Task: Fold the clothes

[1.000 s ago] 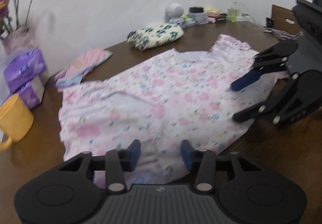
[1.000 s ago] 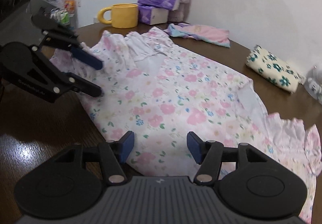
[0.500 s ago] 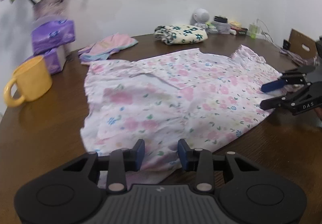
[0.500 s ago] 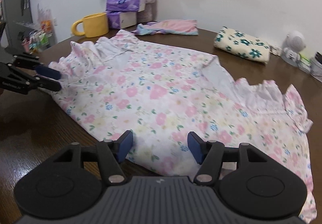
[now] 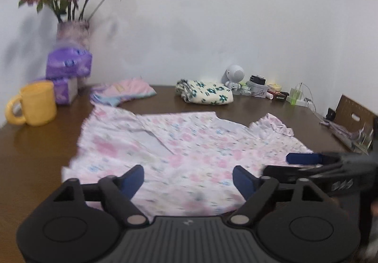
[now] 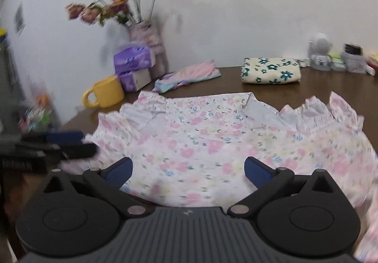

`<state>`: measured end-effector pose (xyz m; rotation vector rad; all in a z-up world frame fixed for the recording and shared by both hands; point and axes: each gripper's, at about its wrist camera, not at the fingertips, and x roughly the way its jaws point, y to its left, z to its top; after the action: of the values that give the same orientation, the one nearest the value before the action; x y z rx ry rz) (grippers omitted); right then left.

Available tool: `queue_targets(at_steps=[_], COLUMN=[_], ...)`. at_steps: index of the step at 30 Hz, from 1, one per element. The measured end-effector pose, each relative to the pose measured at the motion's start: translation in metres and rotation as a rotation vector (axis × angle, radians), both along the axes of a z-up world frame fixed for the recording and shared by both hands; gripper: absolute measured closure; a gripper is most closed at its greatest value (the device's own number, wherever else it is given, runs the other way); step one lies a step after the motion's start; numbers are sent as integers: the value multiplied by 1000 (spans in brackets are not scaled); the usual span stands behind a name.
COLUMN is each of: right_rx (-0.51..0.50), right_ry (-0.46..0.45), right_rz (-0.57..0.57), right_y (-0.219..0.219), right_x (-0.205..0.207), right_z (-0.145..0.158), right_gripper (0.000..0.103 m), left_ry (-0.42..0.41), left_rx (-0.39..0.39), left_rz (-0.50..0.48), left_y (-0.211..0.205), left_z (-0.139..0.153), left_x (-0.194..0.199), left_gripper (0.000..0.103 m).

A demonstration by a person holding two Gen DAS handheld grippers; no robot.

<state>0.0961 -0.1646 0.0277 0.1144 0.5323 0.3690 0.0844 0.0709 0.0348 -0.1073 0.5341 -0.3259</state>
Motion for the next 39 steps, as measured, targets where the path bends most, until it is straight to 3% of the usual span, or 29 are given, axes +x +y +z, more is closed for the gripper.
queue_targets(at_steps=[3, 8, 19, 27, 30, 34, 39], right_rx=[-40, -36, -41, -33, -28, -21, -3], right_ry=[-53, 14, 77, 75, 64, 50, 42], right_rz=[-164, -135, -174, -171, -160, -150, -167], right_y=[11, 9, 11, 5, 2, -1, -5], right_x=[-8, -1, -1, -3, -6, -9, -11], right_z=[-2, -5, -17, -18, -17, -16, -16], right_gripper=[0, 0, 0, 1, 2, 5, 7], left_ry=[59, 67, 88, 103, 81, 42, 39], left_rx=[-19, 44, -111, -77, -6, -38, 59], left_rz=[84, 140, 95, 128, 160, 89, 90], left_y=[-4, -5, 10, 9, 6, 10, 0], left_z=[-8, -12, -21, -21, -17, -13, -6], left_x=[5, 5, 13, 11, 8, 2, 3], left_gripper=[16, 16, 14, 14, 14, 14, 19])
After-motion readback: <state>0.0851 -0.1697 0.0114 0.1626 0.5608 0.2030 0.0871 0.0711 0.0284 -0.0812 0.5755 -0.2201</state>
